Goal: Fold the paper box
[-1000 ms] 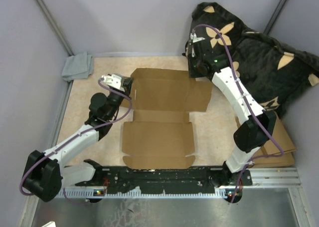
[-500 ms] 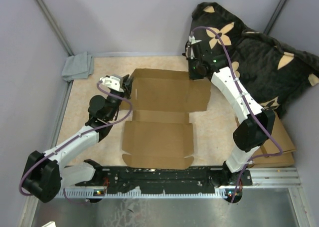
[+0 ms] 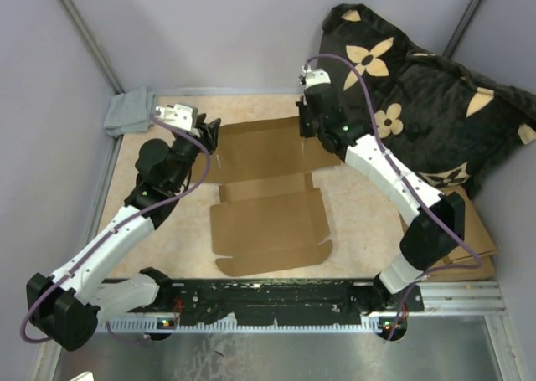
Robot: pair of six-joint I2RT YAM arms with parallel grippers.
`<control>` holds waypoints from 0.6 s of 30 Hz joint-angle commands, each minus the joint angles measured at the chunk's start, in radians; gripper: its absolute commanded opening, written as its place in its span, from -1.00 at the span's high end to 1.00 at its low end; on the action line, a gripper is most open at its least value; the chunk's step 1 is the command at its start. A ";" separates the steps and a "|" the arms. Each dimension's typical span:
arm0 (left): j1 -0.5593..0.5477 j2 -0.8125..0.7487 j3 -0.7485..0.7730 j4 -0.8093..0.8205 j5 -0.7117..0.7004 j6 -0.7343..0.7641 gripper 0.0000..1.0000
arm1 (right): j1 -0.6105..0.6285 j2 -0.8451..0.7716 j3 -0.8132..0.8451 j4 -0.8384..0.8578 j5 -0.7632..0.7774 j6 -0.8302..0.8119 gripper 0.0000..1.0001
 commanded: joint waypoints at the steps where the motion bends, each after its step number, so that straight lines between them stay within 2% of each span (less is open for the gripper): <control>1: -0.006 0.008 0.102 -0.274 -0.070 -0.047 0.03 | 0.019 -0.143 -0.170 0.372 0.095 -0.004 1.00; 4: -0.006 0.014 0.141 -0.381 -0.065 -0.087 0.07 | 0.021 -0.211 -0.310 0.537 0.097 0.021 1.00; 7: -0.006 0.007 0.153 -0.454 -0.046 -0.139 0.12 | 0.024 -0.257 -0.430 0.625 0.100 0.055 1.00; 12: -0.006 -0.023 0.115 -0.478 -0.011 -0.192 0.20 | 0.028 -0.278 -0.500 0.650 0.096 0.092 1.00; 18: -0.006 0.018 0.119 -0.562 -0.017 -0.219 0.25 | 0.030 -0.299 -0.553 0.661 0.084 0.123 1.00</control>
